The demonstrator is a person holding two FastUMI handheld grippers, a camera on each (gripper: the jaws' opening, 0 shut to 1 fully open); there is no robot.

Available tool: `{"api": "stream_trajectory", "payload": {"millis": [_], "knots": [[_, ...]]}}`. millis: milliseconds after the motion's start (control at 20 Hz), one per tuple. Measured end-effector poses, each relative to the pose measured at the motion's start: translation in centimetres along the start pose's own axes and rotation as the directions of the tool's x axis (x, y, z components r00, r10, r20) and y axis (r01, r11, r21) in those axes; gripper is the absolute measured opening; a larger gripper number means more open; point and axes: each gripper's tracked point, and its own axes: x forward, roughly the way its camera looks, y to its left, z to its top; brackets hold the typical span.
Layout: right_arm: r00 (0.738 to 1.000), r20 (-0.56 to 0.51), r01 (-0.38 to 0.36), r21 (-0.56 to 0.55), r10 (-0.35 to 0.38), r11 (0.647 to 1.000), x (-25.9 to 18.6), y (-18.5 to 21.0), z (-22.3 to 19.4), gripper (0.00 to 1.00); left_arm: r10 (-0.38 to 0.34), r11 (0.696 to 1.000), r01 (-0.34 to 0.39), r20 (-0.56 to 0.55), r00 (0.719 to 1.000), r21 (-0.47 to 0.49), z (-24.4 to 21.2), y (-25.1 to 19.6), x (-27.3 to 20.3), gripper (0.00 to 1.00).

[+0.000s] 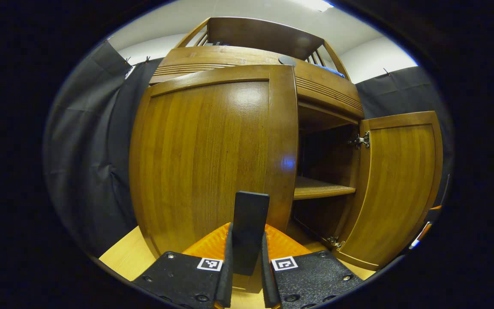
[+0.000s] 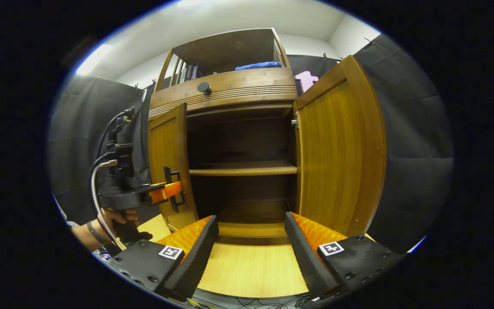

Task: Open the right door of the double-door shoe cabinet with the right hand, and open the left door with the left hand.

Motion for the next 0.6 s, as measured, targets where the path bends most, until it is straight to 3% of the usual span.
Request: {"api": "stream_trajectory", "payload": {"millis": [50, 200, 600], "knots": [[1.000, 0.000, -0.007, 0.000, 0.007, 1.000, 0.2, 0.1, 0.1, 1.00, 0.004, 1.000, -0.004, -0.001, 1.000, -0.011, 0.2, 0.0, -0.1, 0.29], [1.000, -0.001, -0.027, -0.003, 0.027, 1.000, 1.3, 0.3, -0.1, 1.00, 0.039, 0.999, -0.039, 0.007, 0.999, -0.014, 0.7, 0.3, -0.6, 0.29], [0.997, 0.001, -0.078, -0.007, 0.078, 0.997, 3.6, 2.2, 0.9, 0.96, 0.218, 0.976, -0.217, 0.055, 0.974, -0.026, 2.2, 2.0, -3.5, 0.28]]}}
